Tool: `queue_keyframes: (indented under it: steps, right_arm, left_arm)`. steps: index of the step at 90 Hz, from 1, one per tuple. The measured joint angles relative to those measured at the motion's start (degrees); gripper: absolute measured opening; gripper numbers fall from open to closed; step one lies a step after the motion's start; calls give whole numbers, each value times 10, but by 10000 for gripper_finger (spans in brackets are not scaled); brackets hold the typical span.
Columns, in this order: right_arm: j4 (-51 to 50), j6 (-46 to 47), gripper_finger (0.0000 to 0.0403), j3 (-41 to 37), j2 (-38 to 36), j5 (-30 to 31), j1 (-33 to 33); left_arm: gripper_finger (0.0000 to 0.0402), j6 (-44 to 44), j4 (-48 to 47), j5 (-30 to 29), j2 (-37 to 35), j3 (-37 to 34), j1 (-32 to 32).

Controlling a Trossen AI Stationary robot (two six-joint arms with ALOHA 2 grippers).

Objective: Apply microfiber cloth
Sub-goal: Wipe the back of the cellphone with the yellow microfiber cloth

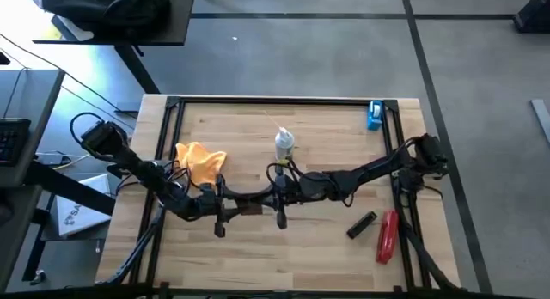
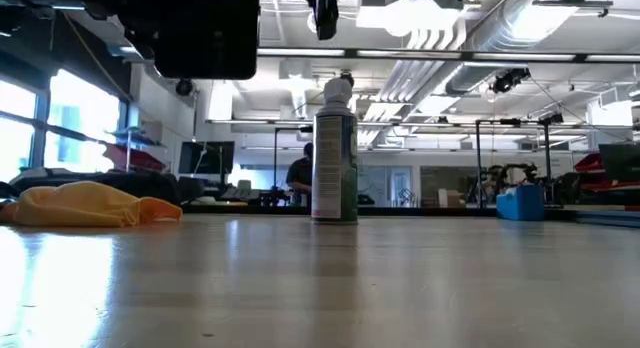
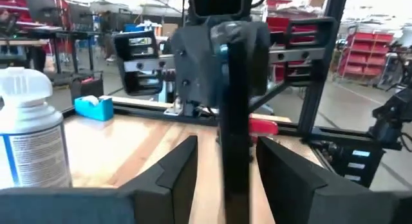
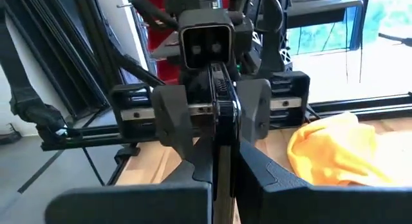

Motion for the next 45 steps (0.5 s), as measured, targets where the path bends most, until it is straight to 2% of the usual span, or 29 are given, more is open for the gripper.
queue_keyframes:
  steps: [6, 21, 45]
  right_arm:
    - [0, -1, 9, 0, 0, -3, 0]
    - [32, -4, 36, 0, 0, -4, 0]
    - [51, -18, 45, 0, -1, -7, -3]
  left_arm:
    - [108, 9, -1, 23, 0, 0, 5]
    - [15, -5, -4, 65, 0, 0, 21]
    - [6, -12, -5, 70, 1, 2, 36]
